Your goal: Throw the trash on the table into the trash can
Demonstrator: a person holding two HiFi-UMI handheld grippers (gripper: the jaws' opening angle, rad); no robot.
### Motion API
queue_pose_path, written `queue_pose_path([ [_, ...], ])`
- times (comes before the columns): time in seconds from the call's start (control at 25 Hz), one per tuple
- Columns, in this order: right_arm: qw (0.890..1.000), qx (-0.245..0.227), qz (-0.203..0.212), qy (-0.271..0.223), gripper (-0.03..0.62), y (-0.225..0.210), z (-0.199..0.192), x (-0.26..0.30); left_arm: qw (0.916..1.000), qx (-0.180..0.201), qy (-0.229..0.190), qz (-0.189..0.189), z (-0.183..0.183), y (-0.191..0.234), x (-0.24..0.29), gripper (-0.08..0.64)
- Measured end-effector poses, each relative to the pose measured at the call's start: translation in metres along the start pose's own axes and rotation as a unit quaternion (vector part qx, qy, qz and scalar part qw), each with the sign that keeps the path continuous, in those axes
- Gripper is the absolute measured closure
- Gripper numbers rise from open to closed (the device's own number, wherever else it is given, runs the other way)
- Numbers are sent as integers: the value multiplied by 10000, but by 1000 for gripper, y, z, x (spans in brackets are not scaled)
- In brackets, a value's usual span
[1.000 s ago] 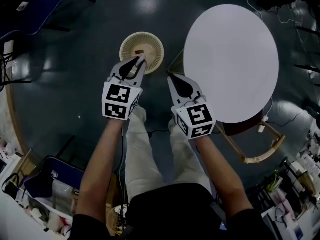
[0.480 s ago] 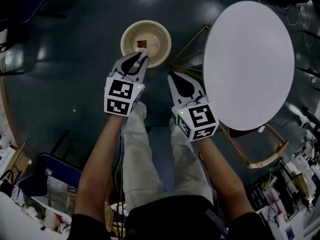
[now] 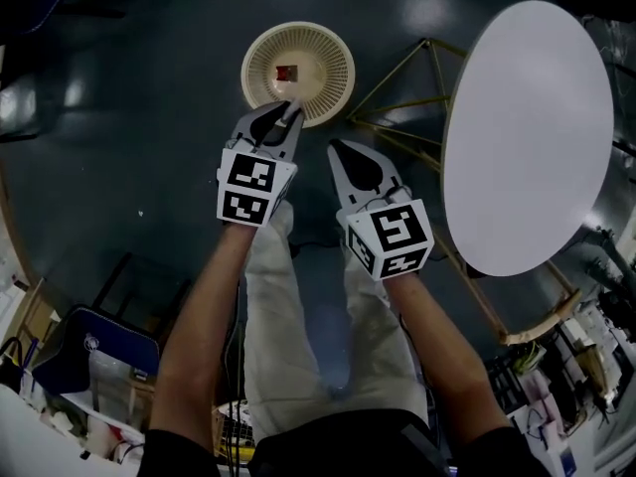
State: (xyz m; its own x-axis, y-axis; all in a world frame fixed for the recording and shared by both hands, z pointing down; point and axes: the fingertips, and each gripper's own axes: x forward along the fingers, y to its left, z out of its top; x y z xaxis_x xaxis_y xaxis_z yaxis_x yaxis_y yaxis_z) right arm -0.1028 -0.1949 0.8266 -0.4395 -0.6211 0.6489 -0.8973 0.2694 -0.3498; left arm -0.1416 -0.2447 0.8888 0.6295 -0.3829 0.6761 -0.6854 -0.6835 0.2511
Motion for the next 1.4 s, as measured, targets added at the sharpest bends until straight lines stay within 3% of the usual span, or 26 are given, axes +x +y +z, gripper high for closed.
queue_pose_path([
  [0.32,9999,-58,-33,159,572,-12,-16,20,9996,-146,-142,172,-26,18,35,468],
  [0.44,9998,-71,-48,191,572,-14,-22,28,9993,-194,-200,267,-35,25,44,385],
  [0.64,9997,-32,-47,225,572,-13,-29,29,9991,-325,-166,201,-43,30,47,350],
  [1.08,9997,-156,11,171,572,0,-8,6,9991,-394,-132,-55,-23,12,20,378],
  [1.4,9996,-263,72,-60,572,26,34,-36,9981,-16,-611,88,32,-7,-38,464],
])
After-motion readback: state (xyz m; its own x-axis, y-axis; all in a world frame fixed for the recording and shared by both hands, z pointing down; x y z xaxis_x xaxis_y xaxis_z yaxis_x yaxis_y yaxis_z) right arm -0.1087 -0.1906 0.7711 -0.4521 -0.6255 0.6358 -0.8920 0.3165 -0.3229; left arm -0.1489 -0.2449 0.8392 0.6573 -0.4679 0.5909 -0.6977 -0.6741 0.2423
